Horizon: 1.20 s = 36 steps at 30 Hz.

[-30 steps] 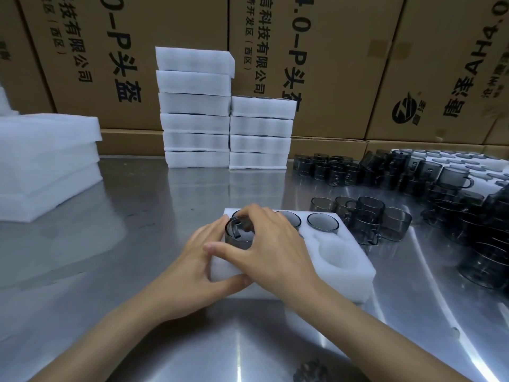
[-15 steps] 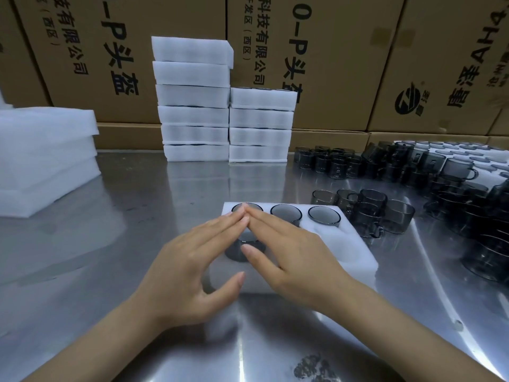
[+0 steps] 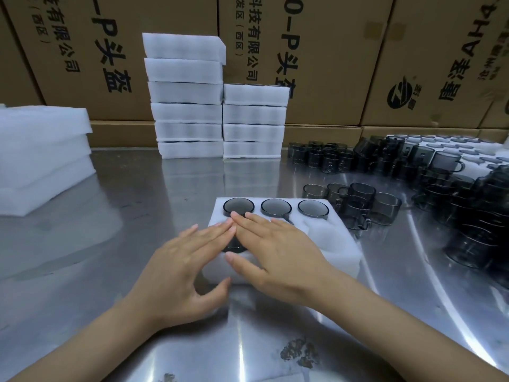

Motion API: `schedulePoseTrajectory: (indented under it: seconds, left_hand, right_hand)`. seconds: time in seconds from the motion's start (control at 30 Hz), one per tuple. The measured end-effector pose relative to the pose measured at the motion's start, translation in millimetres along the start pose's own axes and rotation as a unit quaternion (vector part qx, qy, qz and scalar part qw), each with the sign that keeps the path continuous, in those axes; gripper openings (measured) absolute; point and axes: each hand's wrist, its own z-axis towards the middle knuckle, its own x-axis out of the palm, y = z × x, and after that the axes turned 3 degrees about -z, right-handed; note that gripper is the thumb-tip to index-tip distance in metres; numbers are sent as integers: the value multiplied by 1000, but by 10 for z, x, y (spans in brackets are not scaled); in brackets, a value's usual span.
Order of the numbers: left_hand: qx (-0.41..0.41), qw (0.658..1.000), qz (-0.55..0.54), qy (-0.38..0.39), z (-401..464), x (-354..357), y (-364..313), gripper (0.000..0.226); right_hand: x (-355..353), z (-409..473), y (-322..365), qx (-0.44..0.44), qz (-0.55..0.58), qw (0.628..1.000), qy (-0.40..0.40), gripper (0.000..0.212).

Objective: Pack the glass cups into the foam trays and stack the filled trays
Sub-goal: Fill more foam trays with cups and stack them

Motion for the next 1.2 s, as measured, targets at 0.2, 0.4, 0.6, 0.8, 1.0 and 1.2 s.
schedulePoseTrajectory:
  seconds: [0.2, 0.4, 0.6, 0.8, 1.0, 1.2]
  left_hand:
    - [4, 1000, -8, -10, -13, 14, 22, 63]
    - [35, 997, 37, -59, 57, 92, 3, 44]
    - [36, 991, 78, -98, 156, 194, 13, 50]
    - [17, 995, 48, -87, 227, 192, -9, 37]
    - [12, 997, 10, -73, 213, 181, -16, 34]
    - [-6, 998, -6, -66, 182, 150, -43, 31]
  right_hand:
    - [-135, 61, -157, 59, 232, 966, -102, 34]
    - [-330, -128, -1042, 384, 129, 869, -283, 31]
    - [-174, -199, -1284, 491, 6, 868, -73, 51]
    - [-142, -136, -1293, 493, -1, 865, -89, 31]
    - [-309, -194, -1070, 340, -4, 880, -331, 30]
    - [-366, -139, -702, 184, 235, 879, -372, 7]
